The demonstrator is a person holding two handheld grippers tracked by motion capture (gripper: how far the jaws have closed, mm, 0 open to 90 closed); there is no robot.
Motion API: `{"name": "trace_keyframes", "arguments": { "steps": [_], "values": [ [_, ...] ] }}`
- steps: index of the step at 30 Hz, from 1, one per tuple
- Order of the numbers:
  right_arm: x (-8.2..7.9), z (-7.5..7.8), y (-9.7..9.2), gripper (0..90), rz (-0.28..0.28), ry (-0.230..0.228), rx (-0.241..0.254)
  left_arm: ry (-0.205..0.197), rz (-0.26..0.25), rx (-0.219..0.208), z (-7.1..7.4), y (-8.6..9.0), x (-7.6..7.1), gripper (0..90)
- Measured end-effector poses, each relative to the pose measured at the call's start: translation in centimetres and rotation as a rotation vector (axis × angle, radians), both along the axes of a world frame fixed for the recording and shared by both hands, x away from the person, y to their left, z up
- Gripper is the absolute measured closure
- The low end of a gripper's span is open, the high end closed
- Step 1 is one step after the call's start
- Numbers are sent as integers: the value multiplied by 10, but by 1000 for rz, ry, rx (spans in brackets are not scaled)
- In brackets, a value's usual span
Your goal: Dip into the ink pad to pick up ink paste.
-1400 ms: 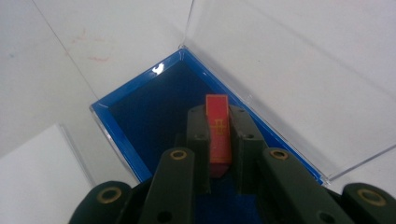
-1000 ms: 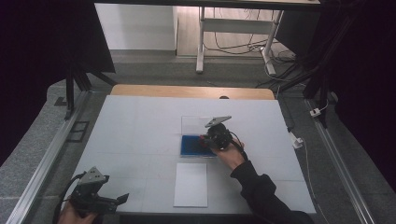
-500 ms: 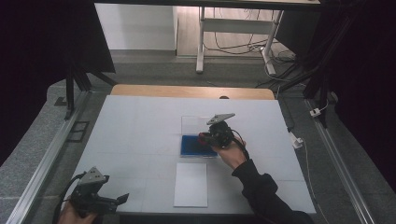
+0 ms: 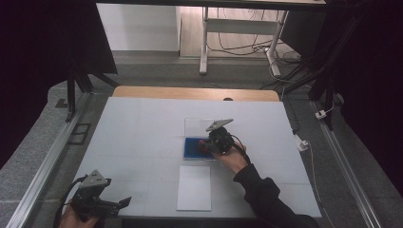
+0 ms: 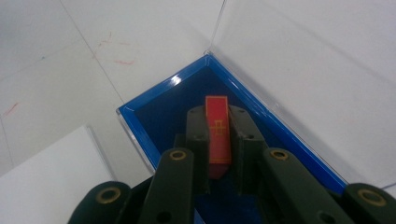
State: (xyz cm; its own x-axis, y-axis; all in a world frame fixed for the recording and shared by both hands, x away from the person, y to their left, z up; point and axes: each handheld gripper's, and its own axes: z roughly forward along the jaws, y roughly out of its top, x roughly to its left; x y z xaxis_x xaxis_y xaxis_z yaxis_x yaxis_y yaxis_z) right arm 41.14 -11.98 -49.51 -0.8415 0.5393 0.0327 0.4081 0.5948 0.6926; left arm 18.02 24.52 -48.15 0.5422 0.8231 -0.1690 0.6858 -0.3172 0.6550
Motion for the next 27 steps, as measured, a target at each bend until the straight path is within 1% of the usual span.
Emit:
{"name": "trace_keyframes", "arguments": {
  "steps": [7, 18, 20, 21, 22, 23, 25, 27],
  "values": [
    [-2, -1, 2, 804, 0, -11, -19, 4, 4, 3, 0, -1, 0, 23],
    [-12, -1, 12, 804, 2, -84, -84, 12, 0, 3, 0, -1, 2, 24],
    [-11, -2, 11, 805, -1, -76, -71, 12, 0, 3, 0, -1, 2, 24],
    [-10, -2, 9, 805, -5, -65, -58, 11, 0, 2, 0, -1, 2, 24],
    [-6, -3, 5, 805, -7, -38, -26, 11, 0, 2, 0, -1, 2, 24],
    [-6, -3, 5, 805, -7, -38, -26, 12, -1, 3, 0, -1, 2, 24],
    [-2, -4, 1, 805, -14, -9, 7, 11, 0, 1, 0, -1, 2, 25],
    [0, -5, -1, 806, -17, 6, 21, 12, 0, 1, 0, -1, 2, 25]
  ]
}}
